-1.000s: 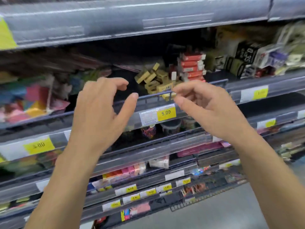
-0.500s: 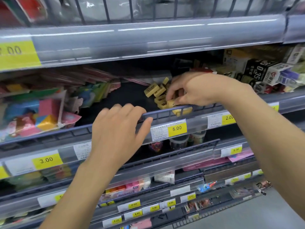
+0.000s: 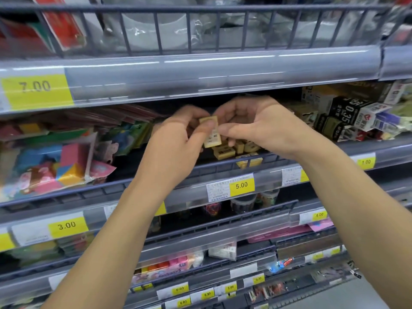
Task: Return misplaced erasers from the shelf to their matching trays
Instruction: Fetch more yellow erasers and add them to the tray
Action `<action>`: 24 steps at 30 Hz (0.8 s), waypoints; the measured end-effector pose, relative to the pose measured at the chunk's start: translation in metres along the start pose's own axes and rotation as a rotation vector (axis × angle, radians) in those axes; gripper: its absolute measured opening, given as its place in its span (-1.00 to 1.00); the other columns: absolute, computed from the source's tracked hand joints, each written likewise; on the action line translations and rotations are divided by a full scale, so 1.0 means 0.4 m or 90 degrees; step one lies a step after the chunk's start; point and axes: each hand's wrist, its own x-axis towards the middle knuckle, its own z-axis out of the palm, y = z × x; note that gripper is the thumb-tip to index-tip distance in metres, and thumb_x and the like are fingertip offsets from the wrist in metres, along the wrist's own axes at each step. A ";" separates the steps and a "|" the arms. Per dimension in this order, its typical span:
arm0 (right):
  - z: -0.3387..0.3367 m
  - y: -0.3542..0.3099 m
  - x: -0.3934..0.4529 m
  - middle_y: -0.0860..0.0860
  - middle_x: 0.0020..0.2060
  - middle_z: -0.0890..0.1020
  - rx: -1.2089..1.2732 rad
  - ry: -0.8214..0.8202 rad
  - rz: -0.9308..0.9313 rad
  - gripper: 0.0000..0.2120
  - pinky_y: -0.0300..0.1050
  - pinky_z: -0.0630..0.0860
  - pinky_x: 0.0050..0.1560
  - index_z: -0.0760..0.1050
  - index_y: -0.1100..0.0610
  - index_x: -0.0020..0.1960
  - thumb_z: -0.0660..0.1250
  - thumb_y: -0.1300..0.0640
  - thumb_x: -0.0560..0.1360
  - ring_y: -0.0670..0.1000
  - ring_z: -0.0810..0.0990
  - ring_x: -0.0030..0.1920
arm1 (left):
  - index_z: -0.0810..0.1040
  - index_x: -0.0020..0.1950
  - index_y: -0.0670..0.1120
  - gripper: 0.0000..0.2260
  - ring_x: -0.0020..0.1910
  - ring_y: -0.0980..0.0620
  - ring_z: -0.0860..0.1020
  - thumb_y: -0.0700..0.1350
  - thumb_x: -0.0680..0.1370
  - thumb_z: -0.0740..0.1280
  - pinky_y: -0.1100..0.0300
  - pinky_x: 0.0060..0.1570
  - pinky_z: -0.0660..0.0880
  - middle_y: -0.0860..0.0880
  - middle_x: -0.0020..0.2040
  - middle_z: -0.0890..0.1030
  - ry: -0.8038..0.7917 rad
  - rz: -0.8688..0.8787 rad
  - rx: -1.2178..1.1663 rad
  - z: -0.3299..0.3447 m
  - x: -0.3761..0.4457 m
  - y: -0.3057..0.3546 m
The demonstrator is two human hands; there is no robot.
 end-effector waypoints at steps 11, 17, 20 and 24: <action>-0.005 0.029 0.074 -0.10 0.36 0.49 -0.661 -0.251 0.147 -0.52 -0.27 0.33 0.03 0.42 -0.14 0.43 0.39 -0.05 0.53 -0.05 0.49 0.18 | 0.45 -0.10 0.29 -0.92 -0.40 0.08 0.67 0.11 0.51 0.19 0.11 -0.30 0.58 0.16 -0.24 0.68 0.020 -0.148 -0.150 0.004 0.019 -0.046; 0.005 0.022 0.109 -0.05 0.32 0.47 -0.679 -0.303 0.185 -0.48 -0.09 0.48 0.19 0.40 -0.10 0.43 0.44 -0.04 0.51 0.03 0.49 0.21 | 0.44 -0.02 0.18 -0.90 -0.40 0.20 0.59 0.02 0.52 0.18 0.28 -0.42 0.42 0.17 -0.32 0.68 -0.012 -0.205 -0.194 0.005 0.029 -0.058; 0.005 0.023 0.111 -0.06 0.31 0.49 -0.671 -0.310 0.197 -0.49 -0.02 0.50 0.25 0.41 -0.11 0.41 0.45 -0.03 0.49 0.04 0.51 0.22 | 0.45 -0.01 0.16 -0.87 -0.41 0.18 0.58 -0.08 0.57 0.18 0.30 -0.45 0.47 0.11 -0.39 0.62 0.003 -0.204 -0.221 0.004 0.029 -0.054; 0.007 0.022 0.115 -0.11 0.25 0.53 -0.653 -0.309 0.198 -0.42 -0.12 0.52 0.11 0.39 -0.12 0.44 0.44 -0.10 0.45 -0.01 0.54 0.13 | 0.49 -0.06 0.21 -0.66 -0.36 0.14 0.58 -0.25 0.63 0.17 0.19 -0.45 0.50 -0.01 -0.19 0.59 -0.015 -0.208 -0.204 -0.005 0.028 -0.048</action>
